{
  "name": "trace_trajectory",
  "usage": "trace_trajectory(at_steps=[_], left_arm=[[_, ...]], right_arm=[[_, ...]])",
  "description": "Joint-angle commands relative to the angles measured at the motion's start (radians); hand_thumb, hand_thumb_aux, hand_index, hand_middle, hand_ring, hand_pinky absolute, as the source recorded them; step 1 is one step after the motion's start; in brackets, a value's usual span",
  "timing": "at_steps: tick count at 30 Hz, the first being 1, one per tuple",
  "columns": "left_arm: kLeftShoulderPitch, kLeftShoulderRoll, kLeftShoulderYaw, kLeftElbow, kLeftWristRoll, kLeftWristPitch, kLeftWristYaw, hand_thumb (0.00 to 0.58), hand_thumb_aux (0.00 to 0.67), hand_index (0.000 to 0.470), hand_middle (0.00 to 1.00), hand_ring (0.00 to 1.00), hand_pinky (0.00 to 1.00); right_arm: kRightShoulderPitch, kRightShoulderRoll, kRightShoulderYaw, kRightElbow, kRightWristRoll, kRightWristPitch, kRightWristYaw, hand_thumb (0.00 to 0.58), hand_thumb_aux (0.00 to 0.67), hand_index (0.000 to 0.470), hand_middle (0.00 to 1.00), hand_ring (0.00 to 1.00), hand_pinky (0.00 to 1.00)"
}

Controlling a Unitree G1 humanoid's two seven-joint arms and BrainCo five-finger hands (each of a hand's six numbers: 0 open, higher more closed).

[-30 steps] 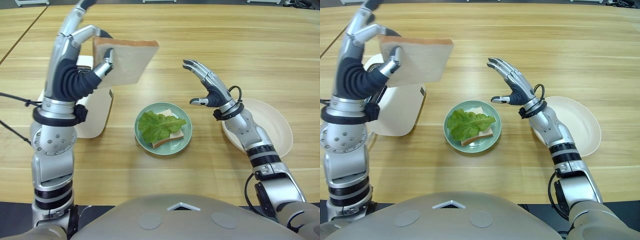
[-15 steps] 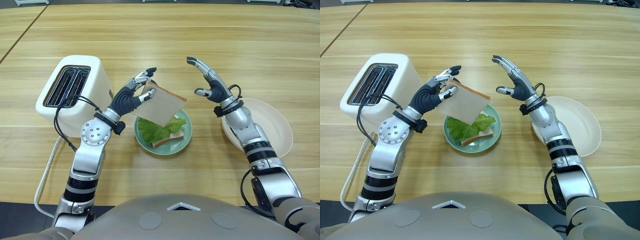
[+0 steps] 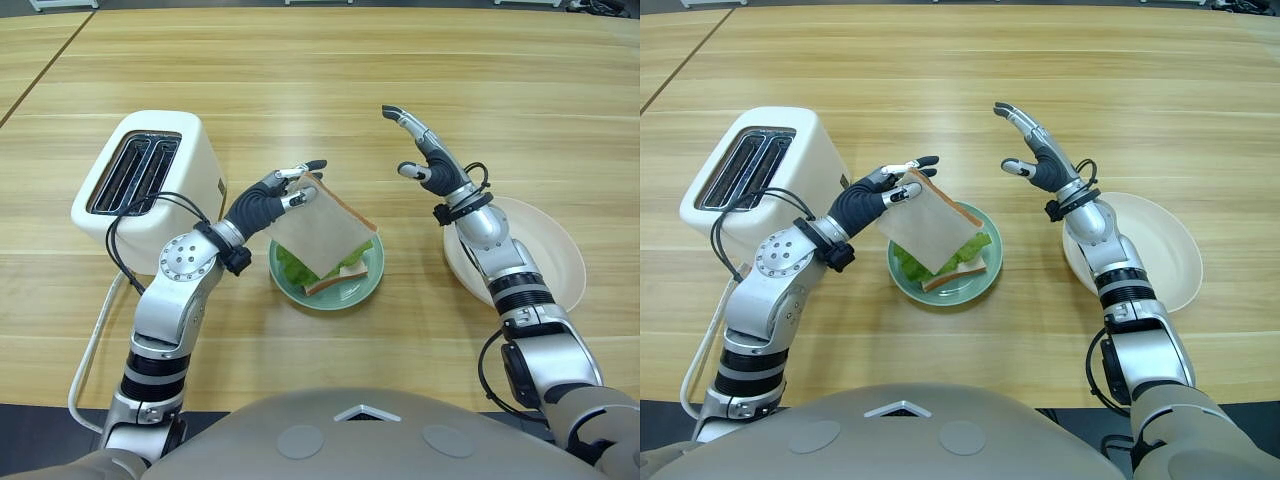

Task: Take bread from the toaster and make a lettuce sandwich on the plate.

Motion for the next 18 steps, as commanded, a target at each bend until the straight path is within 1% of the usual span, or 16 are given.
trace_trajectory(at_steps=[1,8,13,18], left_arm=[[-0.030,0.068,-0.031,0.035,0.034,0.025,-0.028,0.580,0.670,0.470,0.00,0.00,0.00],[-0.059,0.119,-0.137,0.100,0.096,0.009,-0.069,0.580,0.670,0.470,0.00,0.00,0.00],[-0.139,0.144,-0.147,0.183,0.120,-0.003,-0.105,0.580,0.670,0.470,0.00,0.00,0.00],[-0.163,0.135,-0.186,0.244,0.167,-0.041,-0.099,0.580,0.670,0.470,0.00,0.00,0.00]], right_arm=[[-0.014,0.006,0.005,0.005,-0.014,-0.003,0.002,0.000,0.000,0.000,0.00,0.00,0.00],[-0.015,0.008,0.007,0.007,-0.025,-0.006,-0.001,0.000,0.000,0.000,0.00,0.00,0.00],[-0.011,0.010,0.009,0.008,-0.032,-0.008,-0.006,0.000,0.000,0.000,0.00,0.00,0.00],[-0.011,0.012,0.011,0.004,-0.037,-0.008,-0.006,0.000,0.000,0.000,0.00,0.00,0.00]])
